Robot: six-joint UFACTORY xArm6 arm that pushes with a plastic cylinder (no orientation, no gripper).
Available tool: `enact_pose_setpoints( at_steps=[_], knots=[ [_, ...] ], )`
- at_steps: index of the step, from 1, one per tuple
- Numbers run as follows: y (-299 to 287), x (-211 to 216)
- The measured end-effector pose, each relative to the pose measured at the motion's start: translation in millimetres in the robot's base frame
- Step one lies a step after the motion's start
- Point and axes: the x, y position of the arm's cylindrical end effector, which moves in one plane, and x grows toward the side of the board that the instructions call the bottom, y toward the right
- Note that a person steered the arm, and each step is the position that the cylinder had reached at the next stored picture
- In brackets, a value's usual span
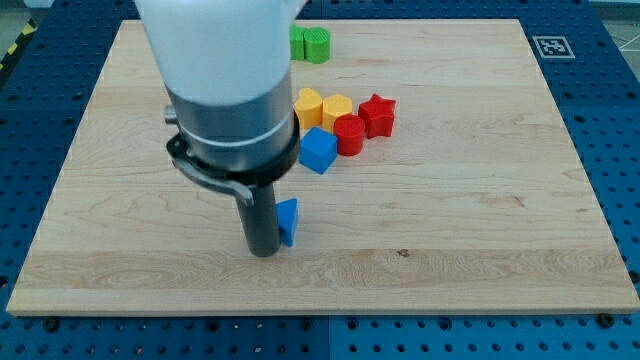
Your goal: Slide blue triangle towards the center
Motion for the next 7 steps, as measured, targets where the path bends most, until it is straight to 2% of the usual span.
enact_pose_setpoints(
  at_steps=[1, 2, 3, 4, 5, 6, 7],
  knots=[
    [-0.6, -26.5],
    [-2.6, -19.1],
    [0.3, 17.6],
    [47.4, 16.8],
    [49.1, 1.2],
    [0.1, -10.2],
    [-6.3, -24.7]
  ],
)
